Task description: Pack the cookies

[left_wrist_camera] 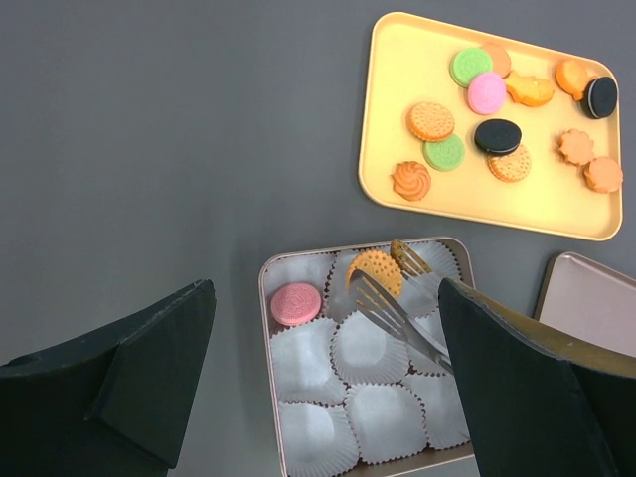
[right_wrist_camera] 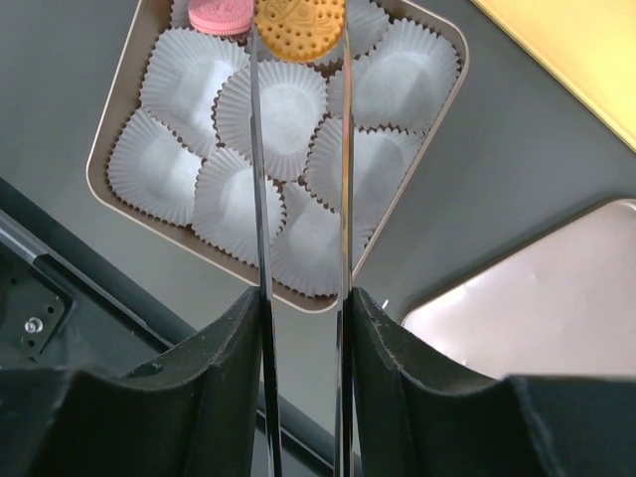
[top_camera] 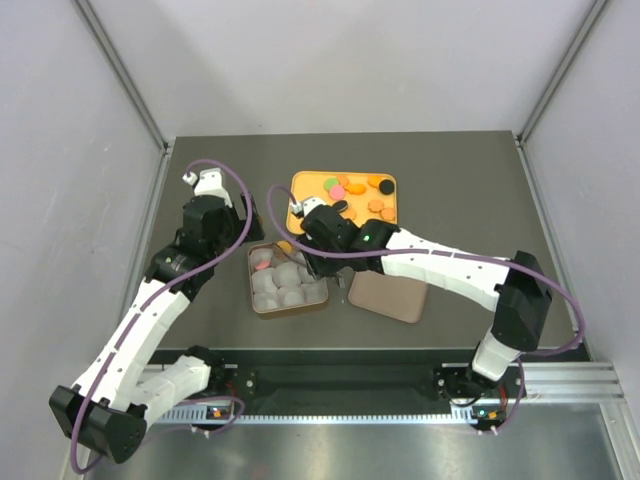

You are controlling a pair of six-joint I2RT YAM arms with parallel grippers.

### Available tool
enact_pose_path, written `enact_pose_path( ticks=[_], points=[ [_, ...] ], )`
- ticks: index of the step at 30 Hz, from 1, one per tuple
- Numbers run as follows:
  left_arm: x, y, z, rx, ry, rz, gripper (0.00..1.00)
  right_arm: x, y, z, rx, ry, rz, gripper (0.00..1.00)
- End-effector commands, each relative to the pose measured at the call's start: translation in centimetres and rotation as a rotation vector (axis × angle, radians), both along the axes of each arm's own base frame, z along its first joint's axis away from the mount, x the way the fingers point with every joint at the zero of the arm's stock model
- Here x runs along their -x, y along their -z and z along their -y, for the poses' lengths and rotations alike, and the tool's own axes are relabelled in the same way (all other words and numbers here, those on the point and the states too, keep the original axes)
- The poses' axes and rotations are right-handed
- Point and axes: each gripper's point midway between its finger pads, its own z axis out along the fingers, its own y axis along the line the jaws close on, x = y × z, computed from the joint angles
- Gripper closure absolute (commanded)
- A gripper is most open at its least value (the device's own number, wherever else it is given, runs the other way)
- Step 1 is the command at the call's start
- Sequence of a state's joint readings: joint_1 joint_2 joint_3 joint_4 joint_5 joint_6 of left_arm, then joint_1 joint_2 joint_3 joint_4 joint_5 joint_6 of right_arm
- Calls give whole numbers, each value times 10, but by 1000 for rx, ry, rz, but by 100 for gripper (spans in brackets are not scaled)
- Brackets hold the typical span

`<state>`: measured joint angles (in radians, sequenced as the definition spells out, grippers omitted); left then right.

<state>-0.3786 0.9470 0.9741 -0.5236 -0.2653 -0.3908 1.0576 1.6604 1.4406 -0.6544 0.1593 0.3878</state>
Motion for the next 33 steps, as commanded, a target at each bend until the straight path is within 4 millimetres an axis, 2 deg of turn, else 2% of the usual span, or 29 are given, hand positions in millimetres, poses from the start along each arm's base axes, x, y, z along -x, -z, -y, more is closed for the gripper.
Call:
enact_pose_path(
  ticks=[1, 18, 33],
  points=[
    [-5, -14, 0, 17, 1, 59, 1, -3, -20, -21, -66, -11, 34, 67],
    [-5, -13, -2, 19, 1, 58, 1, -4, -7, -21, -37, -12, 22, 64],
    [-4, -14, -2, 22, 3, 62, 1, -8, -4, -24, -29, 1, 26, 63]
  ],
)
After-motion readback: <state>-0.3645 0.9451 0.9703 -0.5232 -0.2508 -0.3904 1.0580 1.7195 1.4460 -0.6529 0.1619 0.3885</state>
